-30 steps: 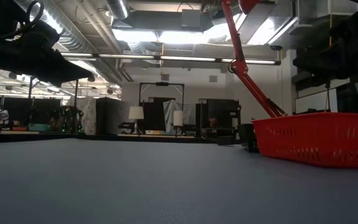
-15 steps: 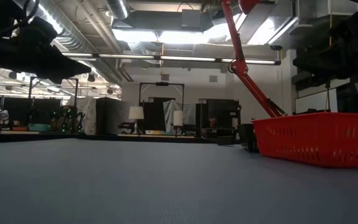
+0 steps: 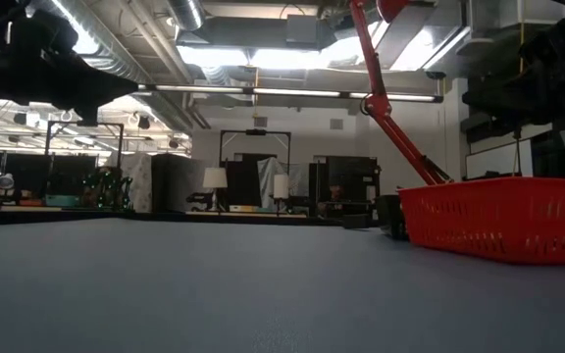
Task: Sort crayons
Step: Return to Home Position
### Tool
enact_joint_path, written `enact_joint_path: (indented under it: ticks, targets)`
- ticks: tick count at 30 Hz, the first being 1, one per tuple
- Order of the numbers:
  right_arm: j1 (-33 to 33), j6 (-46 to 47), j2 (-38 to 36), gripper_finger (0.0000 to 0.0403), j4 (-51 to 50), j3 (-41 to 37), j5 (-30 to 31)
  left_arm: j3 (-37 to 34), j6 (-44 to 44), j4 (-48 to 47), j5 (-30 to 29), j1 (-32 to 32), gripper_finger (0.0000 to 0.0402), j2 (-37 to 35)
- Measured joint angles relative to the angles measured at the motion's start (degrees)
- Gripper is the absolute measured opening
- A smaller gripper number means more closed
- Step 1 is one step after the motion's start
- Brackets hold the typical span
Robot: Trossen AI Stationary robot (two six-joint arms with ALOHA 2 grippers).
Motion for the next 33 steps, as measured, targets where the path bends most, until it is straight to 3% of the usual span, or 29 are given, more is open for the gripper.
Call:
enact_joint_path:
  ticks: [33]
  targets:
    - [0.00,0.00,-0.02,0.0001,0.01,0.00,0.00,0.00,0.00,-0.09,0.02,-2.39,0.0000,-0.01]
